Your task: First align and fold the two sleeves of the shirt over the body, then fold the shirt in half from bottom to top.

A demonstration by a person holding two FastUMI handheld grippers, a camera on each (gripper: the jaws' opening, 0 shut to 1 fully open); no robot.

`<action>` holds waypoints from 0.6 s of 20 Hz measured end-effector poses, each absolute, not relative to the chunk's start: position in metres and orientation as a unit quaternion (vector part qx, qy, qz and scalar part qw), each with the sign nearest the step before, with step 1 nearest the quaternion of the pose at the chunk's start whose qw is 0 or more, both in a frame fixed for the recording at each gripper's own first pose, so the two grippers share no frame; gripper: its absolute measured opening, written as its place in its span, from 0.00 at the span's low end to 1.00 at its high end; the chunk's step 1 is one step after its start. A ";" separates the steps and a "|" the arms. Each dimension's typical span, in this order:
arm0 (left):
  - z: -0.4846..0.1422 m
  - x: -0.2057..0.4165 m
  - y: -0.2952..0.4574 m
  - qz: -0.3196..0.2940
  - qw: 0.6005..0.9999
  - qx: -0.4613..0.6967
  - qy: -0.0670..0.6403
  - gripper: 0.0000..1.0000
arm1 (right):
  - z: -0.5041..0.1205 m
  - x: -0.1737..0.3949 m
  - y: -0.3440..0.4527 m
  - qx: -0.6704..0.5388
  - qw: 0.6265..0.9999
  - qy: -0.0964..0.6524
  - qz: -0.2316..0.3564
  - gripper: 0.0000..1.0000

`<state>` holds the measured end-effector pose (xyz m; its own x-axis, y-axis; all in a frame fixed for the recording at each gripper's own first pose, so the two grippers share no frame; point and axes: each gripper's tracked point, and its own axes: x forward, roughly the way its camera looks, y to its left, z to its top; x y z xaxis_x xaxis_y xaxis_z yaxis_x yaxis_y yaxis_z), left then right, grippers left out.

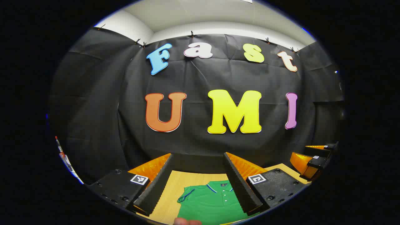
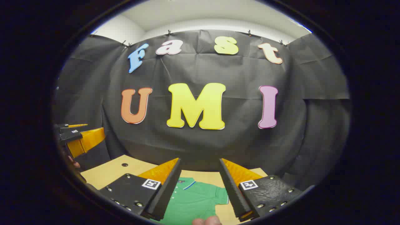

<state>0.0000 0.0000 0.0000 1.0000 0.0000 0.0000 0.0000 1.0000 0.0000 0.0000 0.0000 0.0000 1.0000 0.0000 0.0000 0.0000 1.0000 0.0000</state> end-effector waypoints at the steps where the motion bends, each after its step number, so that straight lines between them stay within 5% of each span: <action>1: -0.002 0.000 -0.002 -0.002 1.000 -0.004 0.000 1.00 | -0.001 0.001 -0.001 -0.007 1.000 0.003 0.000 0.77; 12: -0.019 0.000 -0.023 -0.041 0.999 -0.009 0.025 1.00 | -0.011 -0.005 -0.031 -0.009 0.999 0.025 -0.036 0.77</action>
<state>0.0000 -0.0235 -0.0187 0.9954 -0.0830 -0.0487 0.0821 0.9964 -0.0198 -0.0049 -0.0306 -0.0113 0.9961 -0.0721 -0.0502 0.0712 0.9973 -0.0195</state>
